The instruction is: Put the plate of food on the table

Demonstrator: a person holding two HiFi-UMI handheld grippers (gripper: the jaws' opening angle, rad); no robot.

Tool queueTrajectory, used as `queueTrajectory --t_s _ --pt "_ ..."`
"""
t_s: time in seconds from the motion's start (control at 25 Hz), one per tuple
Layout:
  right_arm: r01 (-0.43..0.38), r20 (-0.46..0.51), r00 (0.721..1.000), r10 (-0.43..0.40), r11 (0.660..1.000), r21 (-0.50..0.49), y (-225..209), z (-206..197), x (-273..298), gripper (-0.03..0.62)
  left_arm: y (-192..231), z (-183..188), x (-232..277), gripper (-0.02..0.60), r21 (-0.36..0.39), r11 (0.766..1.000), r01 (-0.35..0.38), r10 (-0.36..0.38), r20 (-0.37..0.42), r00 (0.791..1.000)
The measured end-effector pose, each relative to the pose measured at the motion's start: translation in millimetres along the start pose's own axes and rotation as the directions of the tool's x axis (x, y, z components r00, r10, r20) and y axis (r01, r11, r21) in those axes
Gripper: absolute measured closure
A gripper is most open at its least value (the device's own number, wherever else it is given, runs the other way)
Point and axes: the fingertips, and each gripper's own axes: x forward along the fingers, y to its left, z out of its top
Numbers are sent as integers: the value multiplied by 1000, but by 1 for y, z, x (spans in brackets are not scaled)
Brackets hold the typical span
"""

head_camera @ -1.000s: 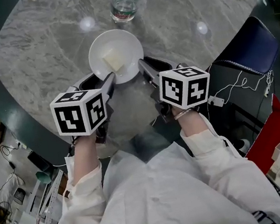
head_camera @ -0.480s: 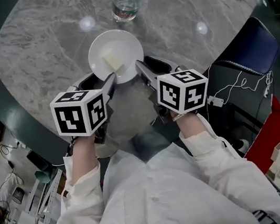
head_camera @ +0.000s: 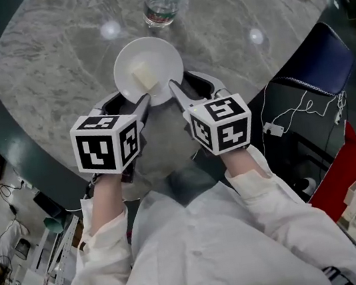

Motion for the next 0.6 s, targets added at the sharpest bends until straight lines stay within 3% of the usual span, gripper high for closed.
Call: queueTrajectory --t_s 0.2,0.4,0.6 --pt "30 17 999 -30 998 -51 1 -1 2 467 2 -1 0 377 5 1000 -9 9 -1 1000" --pt "30 30 999 -29 999 -38 1 0 1 467 11 -1 -8 377 25 998 -59 58 5 998" --pt "31 36 999 -29 999 -35 0 0 1 467 21 -2 -12 377 -6 998 -70 70 15 997"
